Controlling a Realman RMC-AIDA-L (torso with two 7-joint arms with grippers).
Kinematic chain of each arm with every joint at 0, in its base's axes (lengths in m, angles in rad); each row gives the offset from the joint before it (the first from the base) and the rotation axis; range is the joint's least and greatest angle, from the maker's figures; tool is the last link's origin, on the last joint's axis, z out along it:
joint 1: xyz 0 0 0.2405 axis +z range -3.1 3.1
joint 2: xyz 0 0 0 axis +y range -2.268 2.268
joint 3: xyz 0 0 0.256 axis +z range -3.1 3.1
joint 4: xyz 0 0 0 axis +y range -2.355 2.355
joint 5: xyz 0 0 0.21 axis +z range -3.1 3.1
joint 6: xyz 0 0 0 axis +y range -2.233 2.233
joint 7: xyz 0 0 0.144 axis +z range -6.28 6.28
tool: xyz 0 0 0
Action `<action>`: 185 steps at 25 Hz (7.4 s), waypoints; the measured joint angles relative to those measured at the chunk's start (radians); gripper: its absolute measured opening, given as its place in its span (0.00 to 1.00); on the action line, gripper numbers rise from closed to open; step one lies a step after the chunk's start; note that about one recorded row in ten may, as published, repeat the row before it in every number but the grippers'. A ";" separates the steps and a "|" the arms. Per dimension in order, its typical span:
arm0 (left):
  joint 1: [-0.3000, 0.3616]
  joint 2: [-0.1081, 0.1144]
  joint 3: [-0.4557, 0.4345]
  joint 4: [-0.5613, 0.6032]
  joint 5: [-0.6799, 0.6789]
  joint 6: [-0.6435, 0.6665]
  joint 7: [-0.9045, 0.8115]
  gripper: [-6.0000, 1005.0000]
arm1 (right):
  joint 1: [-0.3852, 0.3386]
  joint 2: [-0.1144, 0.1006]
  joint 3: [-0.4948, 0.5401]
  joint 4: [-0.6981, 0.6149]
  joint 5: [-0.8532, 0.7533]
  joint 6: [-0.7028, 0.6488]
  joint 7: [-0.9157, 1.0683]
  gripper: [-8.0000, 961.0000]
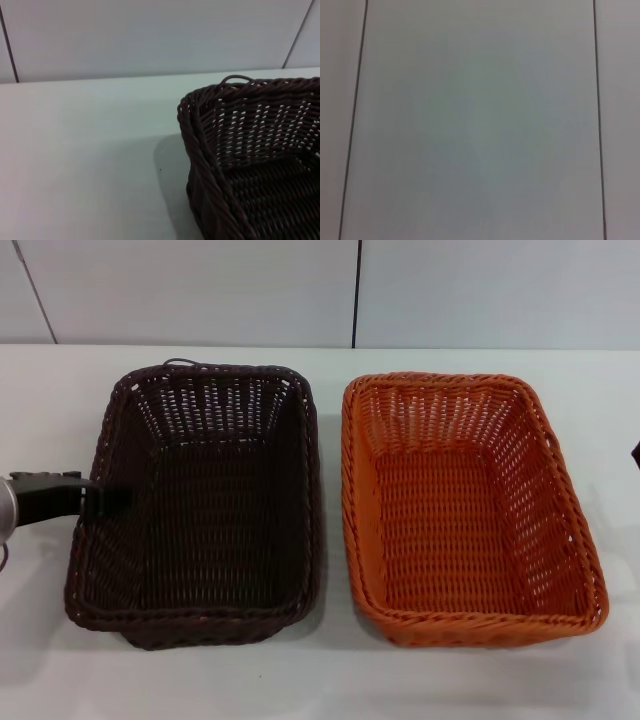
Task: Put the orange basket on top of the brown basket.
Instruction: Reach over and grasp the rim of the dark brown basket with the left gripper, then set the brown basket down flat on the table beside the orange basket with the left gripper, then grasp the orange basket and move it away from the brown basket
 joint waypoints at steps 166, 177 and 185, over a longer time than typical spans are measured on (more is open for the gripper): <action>0.096 -0.013 0.717 1.112 -0.499 2.213 -0.072 0.78 | 0.393 -0.014 1.103 -1.334 -0.466 -3.443 -0.616 0.86; 0.101 -0.011 0.716 1.116 -0.507 2.212 -0.071 0.78 | 0.389 -0.011 1.039 -1.252 -0.536 -3.409 -0.616 0.86; 0.094 -0.009 0.709 1.124 -0.510 2.201 -0.071 0.78 | 0.395 -0.011 0.991 -1.145 -0.640 -3.333 -0.625 0.86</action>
